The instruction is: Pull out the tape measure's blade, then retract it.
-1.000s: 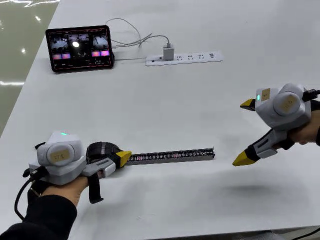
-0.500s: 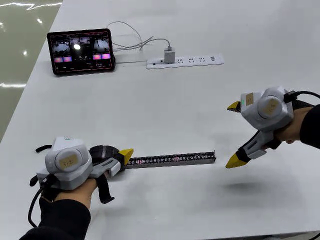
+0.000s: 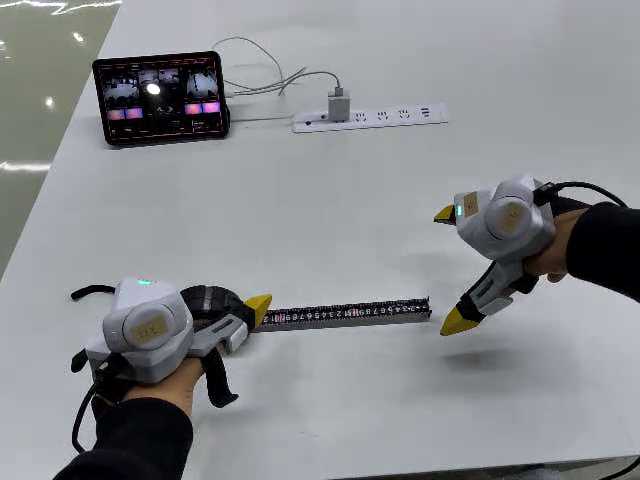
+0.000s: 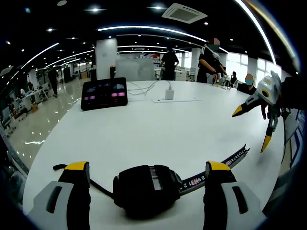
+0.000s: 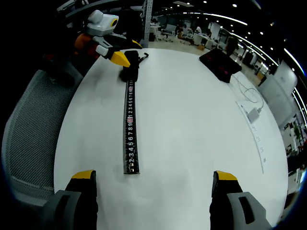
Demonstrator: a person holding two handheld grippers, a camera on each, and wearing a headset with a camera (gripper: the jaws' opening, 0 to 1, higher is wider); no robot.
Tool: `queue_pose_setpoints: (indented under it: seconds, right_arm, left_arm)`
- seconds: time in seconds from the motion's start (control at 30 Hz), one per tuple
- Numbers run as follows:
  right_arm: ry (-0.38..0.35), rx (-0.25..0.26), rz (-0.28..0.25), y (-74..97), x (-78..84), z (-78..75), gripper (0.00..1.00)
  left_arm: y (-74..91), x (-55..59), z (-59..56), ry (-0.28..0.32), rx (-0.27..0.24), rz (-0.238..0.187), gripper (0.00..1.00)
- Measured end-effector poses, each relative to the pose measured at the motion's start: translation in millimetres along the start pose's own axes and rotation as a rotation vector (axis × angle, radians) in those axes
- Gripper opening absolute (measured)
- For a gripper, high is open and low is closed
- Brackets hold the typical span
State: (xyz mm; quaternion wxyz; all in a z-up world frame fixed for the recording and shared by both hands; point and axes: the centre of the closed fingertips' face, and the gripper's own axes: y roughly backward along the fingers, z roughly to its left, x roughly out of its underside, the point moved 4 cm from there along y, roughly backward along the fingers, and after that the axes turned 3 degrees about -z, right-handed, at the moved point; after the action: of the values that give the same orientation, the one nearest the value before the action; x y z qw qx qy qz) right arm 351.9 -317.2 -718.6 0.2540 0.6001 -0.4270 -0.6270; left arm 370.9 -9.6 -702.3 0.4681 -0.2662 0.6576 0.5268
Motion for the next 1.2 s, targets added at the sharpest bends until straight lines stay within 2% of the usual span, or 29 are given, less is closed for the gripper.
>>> queue_pose_setpoints:
  seconds: [0.1,0.17,0.3,0.37,0.4,0.43,0.53,0.6,0.97,1.2]
  right_arm:
    - [-0.002,-0.003,0.001,-2.8,0.3,-0.2,0.98]
    - [0.002,-0.007,0.004,-4.1,0.5,0.7,0.91]
    - [0.006,-0.017,0.002,-7.6,-0.2,2.6,0.87]
    - [0.011,-0.031,0.004,-8.1,0.2,4.4,0.74]
    - [0.011,-0.032,0.007,-8.5,1.2,4.6,0.68]
    - [0.009,-0.040,0.004,-9.4,1.7,5.5,0.64]
    - [-0.011,-0.062,0.008,-12.5,3.5,9.8,0.61]
    - [-0.009,-0.066,0.014,-13.2,4.6,11.2,0.55]
    - [0.006,-0.104,0.034,-21.7,4.6,16.9,0.38]
    - [0.023,-0.123,0.046,-25.2,4.6,22.4,0.31]
  left_arm:
    - [-0.5,2.1,-0.3,-0.003,0.003,0.001,0.97]
    - [-0.5,2.8,-0.4,-0.002,0.003,0.002,0.98]
    - [-0.8,3.4,-0.8,0.000,0.007,-0.001,0.98]
    - [-1.1,4.5,-1.0,0.012,0.006,0.007,0.94]
    - [-0.9,6.0,-1.4,0.014,0.009,0.019,0.89]
    - [-0.7,6.8,-1.0,0.010,0.005,0.025,0.88]
    - [-1.6,5.3,-1.9,0.016,0.008,0.010,0.92]
    - [-1.4,4.8,-2.0,0.011,0.007,0.011,0.92]
    - [-4.2,4.3,-1.7,0.009,0.009,0.007,0.91]
    - [-4.6,3.9,-1.1,0.017,0.006,0.003,0.91]
